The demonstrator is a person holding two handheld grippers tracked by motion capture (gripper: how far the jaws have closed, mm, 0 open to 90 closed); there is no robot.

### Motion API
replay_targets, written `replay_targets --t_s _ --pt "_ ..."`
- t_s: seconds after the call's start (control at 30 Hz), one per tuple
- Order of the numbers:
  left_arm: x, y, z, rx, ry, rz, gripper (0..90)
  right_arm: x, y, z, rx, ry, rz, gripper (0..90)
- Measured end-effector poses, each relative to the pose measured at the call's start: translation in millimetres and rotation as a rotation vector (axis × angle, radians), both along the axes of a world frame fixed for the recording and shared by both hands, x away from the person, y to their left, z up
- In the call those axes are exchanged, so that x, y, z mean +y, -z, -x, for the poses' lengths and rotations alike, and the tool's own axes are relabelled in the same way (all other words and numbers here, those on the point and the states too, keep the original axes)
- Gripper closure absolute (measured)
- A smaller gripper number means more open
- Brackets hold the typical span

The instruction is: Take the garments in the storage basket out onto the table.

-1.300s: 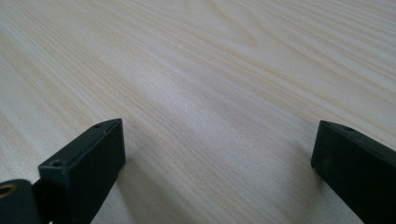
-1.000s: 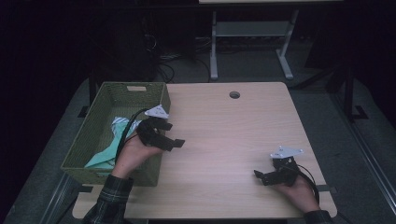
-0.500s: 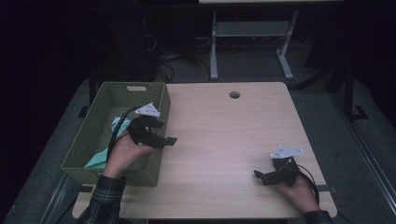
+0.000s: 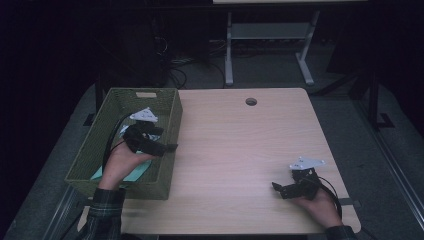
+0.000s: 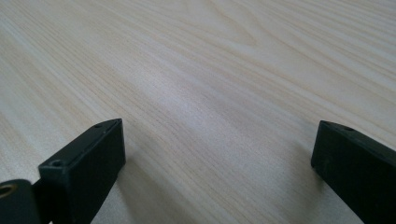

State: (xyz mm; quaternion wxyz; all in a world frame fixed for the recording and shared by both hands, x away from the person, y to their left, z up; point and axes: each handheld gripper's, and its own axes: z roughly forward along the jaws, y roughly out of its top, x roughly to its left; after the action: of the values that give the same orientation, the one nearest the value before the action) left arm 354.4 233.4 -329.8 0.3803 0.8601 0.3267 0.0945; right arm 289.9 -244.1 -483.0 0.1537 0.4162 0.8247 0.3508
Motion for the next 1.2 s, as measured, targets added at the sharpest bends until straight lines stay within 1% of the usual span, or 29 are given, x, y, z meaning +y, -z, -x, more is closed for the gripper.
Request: replay_targets --t_s 0.07,0.1,0.17,0.23,0.27,0.37,0.4,0.47,0.5,0.53,0.6,0.63,0.67,0.7,0.73,0.77,0.83,0.87,0.9,0.97,1.03,1.1,1.2 --pt "2.6 -0.6 -0.1 -0.003 -0.005 0.003 14.6 0.0 0.0 0.0 0.0 0.0 0.0 2.5" --pt "7.2 -1.6 0.1 -0.008 -0.019 0.013 14.6 0.0 0.0 0.0 0.0 0.0 0.0 2.5" --pt "10.0 -2.7 0.2 -0.011 -0.018 0.005 15.9 0.0 0.0 0.0 0.0 0.0 0.0 2.5" --pt "18.1 -3.9 0.4 -0.019 -0.038 0.016 16.2 0.0 0.0 0.0 0.0 0.0 0.0 2.5" --pt "21.3 -4.1 -0.2 -0.025 -0.041 0.011 16.2 0.0 0.0 0.0 0.0 0.0 0.0 2.5" --pt "29.0 -2.5 -1.6 -0.024 -0.067 0.013 16.2 0.0 0.0 0.0 0.0 0.0 0.0 2.5" --pt "31.9 -2.2 -2.4 -0.023 -0.071 0.006 16.2 0.0 -0.1 0.0 0.0 0.0 0.0 2.4" --pt "34.4 -1.3 -3.1 -0.022 -0.078 0.013 16.3 0.0 0.0 0.0 0.0 0.0 0.001 2.5" --pt "39.7 -0.1 -4.2 -0.02 -0.094 0.017 16.2 0.0 0.0 0.0 0.0 0.0 0.0 2.5" --pt "39.7 -0.1 -4.2 -0.02 -0.094 0.017 16.2 0.0 0.0 0.0 0.0 0.0 0.0 2.5" --pt "45.7 1.0 -5.2 -0.018 -0.107 0.015 16.2 0.0 0.0 0.0 0.0 0.001 0.0 2.5" --pt "51.2 1.6 -5.8 -0.021 -0.123 0.015 16.2 0.0 0.0 0.0 0.0 0.0 0.0 2.5" --pt "51.2 1.6 -5.8 -0.021 -0.123 0.015 16.3 0.0 0.0 0.0 0.0 0.0 0.0 2.5" --pt "55.3 2.2 -5.7 -0.023 -0.139 0.022 16.3 0.0 0.0 0.0 0.0 0.0 0.0 2.5" --pt "55.3 2.2 -5.7 -0.023 -0.139 0.022 16.3 -0.2 -0.1 -0.1 0.0 -0.001 0.002 2.5" --pt "58.7 2.8 -6.1 -0.024 -0.145 0.022 16.3 0.0 -0.1 0.0 0.001 0.001 0.0 2.5" --pt "60.2 3.4 -6.5 -0.027 -0.146 0.017 16.3 0.1 -0.2 0.1 0.002 0.001 -0.001 2.5" --pt "62.8 4.7 -6.8 -0.025 -0.158 0.009 16.3 0.0 0.0 -0.1 -0.001 0.0 0.001 2.5" --pt "64.1 5.5 -6.9 -0.025 -0.166 0.01 16.3 0.0 0.0 0.0 0.0 0.0 0.0 2.5" --pt "67.4 7.1 -7.9 -0.028 -0.173 0.005 16.3 0.0 -0.1 0.0 0.0 0.0 0.001 2.4" --pt "68.8 8.1 -8.3 -0.024 -0.177 0.006 16.3 0.0 0.0 0.0 0.0 0.0 0.001 2.5" --pt "72.5 11.5 -9.5 -0.018 -0.19 0.0 16.3 0.0 -0.1 0.0 0.0 0.0 0.001 2.4" --pt "76.0 15.0 -10.7 -0.015 -0.196 -0.011 16.3 0.0 0.0 0.0 0.0 0.0 0.0 2.5"
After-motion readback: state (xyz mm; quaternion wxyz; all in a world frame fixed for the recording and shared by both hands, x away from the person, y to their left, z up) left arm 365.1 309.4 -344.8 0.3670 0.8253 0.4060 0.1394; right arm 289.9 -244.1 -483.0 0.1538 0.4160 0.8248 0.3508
